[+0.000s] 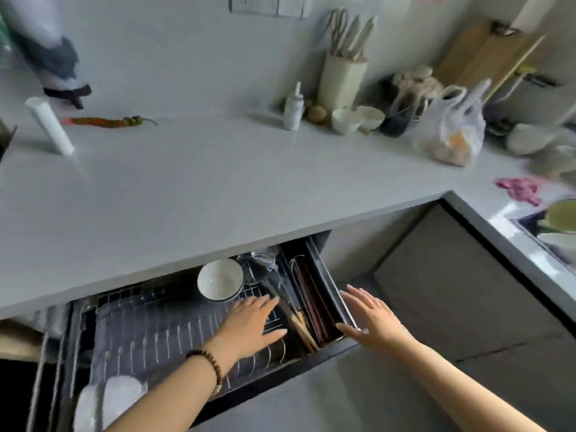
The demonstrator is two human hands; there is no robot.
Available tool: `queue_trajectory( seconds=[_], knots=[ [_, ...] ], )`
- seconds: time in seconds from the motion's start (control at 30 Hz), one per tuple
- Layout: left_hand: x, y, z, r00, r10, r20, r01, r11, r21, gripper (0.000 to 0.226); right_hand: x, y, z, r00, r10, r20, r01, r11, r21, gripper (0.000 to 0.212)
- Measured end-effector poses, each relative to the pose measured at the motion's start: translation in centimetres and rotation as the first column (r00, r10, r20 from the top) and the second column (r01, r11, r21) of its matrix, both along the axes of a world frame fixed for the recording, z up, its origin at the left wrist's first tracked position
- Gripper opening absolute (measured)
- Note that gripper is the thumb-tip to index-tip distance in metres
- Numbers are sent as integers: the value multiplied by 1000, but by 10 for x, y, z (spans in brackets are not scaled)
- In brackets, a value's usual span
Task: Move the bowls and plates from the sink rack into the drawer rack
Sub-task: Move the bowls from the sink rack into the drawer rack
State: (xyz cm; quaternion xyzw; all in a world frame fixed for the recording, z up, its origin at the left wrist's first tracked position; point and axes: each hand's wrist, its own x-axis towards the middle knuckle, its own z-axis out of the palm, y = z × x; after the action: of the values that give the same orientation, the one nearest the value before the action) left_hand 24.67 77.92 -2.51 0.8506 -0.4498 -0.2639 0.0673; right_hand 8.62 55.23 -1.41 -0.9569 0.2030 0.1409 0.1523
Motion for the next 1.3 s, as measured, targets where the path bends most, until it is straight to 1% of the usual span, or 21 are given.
queue_trajectory(
  seconds=[0.07, 0.17, 0.23, 0.3, 0.37, 0.53, 0.6, 0.67, 0.73, 0.87, 1.07, 1.13, 1.2, 1.3],
  knots=[
    [-21, -55, 22, 997, -73, 27, 74, 996, -49, 74, -45, -42, 22, 993, -107, 51, 109, 994, -29, 126],
    [-58, -137, 51, 982, -157, 102, 169, 978, -125, 73, -118, -102, 46, 965, -229, 127, 237, 970, -60, 116],
    [-86, -191, 69, 971, -196, 136, 215, 965, -148, 74, -165, -143, 57, 944, -294, 149, 306, 950, -62, 110],
    [-116, -243, 85, 959, -231, 166, 259, 951, -168, 79, -207, -181, 68, 932, -331, 151, 342, 938, -52, 105],
    [-146, -292, 95, 942, -269, 200, 306, 933, -190, 91, -243, -217, 80, 925, -351, 147, 362, 930, -59, 100],
    [-212, -399, 103, 902, -373, 216, 409, 898, -160, 92, -312, -297, 97, 888, -427, 170, 443, 894, -73, 106],
    [-231, -439, 101, 880, -418, 226, 453, 881, -138, 82, -330, -325, 99, 868, -466, 170, 481, 874, -63, 110],
    [-244, -477, 98, 856, -459, 237, 495, 860, -125, 74, -343, -353, 97, 853, -497, 162, 513, 856, -74, 114],
    [-252, -514, 96, 834, -495, 242, 532, 838, -118, 73, -351, -381, 93, 837, -526, 151, 540, 839, -73, 116],
    [-250, -593, 85, 805, -547, 228, 580, 806, -118, 72, -354, -437, 81, 805, -577, 137, 585, 810, -28, 102],
    [-229, -711, 60, 785, -600, 154, 616, 782, -96, 71, -334, -523, 59, 740, -667, 87, 668, 744, 27, 99],
    [-225, -741, 55, 784, -608, 125, 620, 777, -109, 69, -325, -545, 51, 727, -684, 67, 683, 730, 42, 92],
    [-225, -766, 47, 772, -629, 89, 635, 763, -118, 66, -315, -562, 46, 734, -677, 49, 675, 736, 46, 82],
    [-231, -790, 35, 751, -659, 36, 659, 745, -101, 51, -303, -577, 40, 747, -664, 25, 662, 748, 49, 72]
  ],
)
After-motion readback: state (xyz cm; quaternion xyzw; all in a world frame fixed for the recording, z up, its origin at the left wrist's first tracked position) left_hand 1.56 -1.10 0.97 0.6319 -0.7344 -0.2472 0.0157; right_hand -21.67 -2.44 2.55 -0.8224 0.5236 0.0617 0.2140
